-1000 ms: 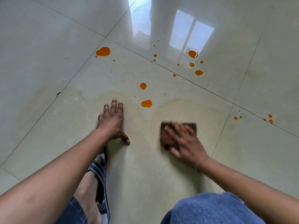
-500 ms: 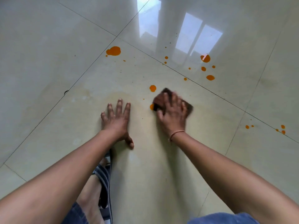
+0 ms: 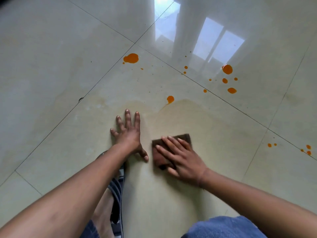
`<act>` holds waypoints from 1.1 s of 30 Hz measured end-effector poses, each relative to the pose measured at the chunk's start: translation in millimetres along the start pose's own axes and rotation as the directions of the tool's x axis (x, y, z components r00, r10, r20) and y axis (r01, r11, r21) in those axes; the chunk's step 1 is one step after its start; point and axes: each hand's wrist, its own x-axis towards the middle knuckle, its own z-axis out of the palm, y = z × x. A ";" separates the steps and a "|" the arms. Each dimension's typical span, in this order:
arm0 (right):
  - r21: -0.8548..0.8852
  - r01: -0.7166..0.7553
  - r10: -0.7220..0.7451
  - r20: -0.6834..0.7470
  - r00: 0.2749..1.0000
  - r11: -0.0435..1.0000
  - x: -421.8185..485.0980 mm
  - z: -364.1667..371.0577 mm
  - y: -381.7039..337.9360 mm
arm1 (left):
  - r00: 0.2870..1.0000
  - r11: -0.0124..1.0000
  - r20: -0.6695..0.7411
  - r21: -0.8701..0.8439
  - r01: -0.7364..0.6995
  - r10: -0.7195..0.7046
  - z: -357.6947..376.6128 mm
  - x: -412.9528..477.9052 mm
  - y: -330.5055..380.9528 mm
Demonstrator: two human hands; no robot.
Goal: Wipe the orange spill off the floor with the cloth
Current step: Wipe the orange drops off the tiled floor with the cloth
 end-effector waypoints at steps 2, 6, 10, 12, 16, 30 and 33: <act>-0.030 -0.068 0.066 -0.074 0.995 0.997 -8.6 -1.6 34.0 | 1.000 1.000 0.005 -0.004 0.009 -0.009 -0.9 0.2 2.0; 0.099 -0.539 0.548 -0.143 0.824 0.836 63.7 -22.3 31.4 | 1.000 1.000 0.015 -0.003 0.012 -0.012 -0.1 2.6 2.8; 0.026 -0.080 0.081 -0.033 0.996 0.996 18.6 7.3 -20.2 | 1.000 1.000 -0.009 0.021 -0.009 0.009 0.4 1.8 -1.6; -0.006 0.018 -0.018 -0.032 0.999 1.000 -5.8 4.1 9.8 | 1.000 0.999 -0.006 0.035 -0.014 0.014 1.2 2.5 -2.1; 0.113 -0.527 0.539 -0.181 0.823 0.842 66.1 -26.3 59.8 | 1.000 0.999 -0.006 0.039 0.019 -0.019 2.8 7.3 0.8; 0.158 -0.585 0.606 -0.191 0.772 0.796 141.4 -43.7 60.4 | 0.999 0.999 -0.002 -0.001 0.038 -0.038 7.1 14.6 2.7; 0.047 -0.177 0.181 -0.103 0.978 0.983 86.6 -7.1 0.7 | 1.000 1.000 -0.026 -0.018 0.007 -0.008 7.1 11.9 -1.1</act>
